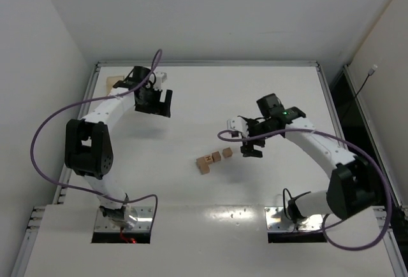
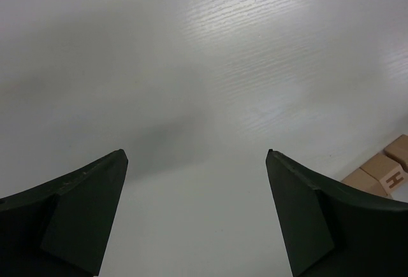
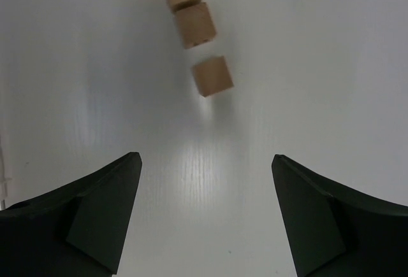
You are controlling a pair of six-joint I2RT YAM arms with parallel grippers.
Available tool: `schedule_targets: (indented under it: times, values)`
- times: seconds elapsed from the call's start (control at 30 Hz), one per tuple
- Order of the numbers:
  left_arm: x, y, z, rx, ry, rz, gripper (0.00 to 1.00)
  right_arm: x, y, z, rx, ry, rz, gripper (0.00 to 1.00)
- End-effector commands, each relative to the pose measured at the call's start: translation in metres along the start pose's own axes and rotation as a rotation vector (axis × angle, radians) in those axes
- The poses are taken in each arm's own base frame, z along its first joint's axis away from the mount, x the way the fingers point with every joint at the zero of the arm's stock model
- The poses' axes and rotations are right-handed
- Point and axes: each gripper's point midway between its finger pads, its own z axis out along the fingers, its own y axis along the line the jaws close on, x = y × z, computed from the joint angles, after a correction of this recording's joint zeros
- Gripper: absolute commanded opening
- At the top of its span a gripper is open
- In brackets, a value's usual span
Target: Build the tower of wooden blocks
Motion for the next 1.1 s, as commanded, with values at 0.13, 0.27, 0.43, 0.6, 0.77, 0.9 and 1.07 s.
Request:
schedule_targets:
  times: [0.13,0.27,0.43,0.6,0.77,0.9,1.07]
  values:
    - [-0.021,0.006,0.001,-0.009,-0.039,-0.037,0.90,-0.036,0.007,0.043,-0.228,-0.036,-0.174,0.73]
    - [-0.022,0.014,0.003,-0.018,-0.030,-0.054,0.90,-0.032,0.004,0.063,-0.237,0.006,-0.198,0.71]
    - [-0.024,0.021,0.003,-0.019,-0.033,-0.070,0.90,-0.013,-0.008,0.084,-0.188,0.091,-0.205,0.69]
    - [-0.022,0.028,0.005,-0.020,-0.028,-0.088,0.90,-0.005,-0.020,0.097,-0.138,0.124,-0.199,0.69]
    - [-0.020,0.033,0.007,-0.025,-0.021,-0.098,0.90,-0.002,-0.025,0.103,-0.159,0.147,-0.185,0.68]
    - [-0.018,0.037,0.010,-0.029,-0.013,-0.108,0.90,0.001,-0.019,0.107,-0.189,0.160,-0.177,0.66]
    - [-0.014,0.043,0.015,-0.033,0.003,-0.110,0.90,0.001,-0.013,0.113,-0.205,0.168,-0.201,0.62]
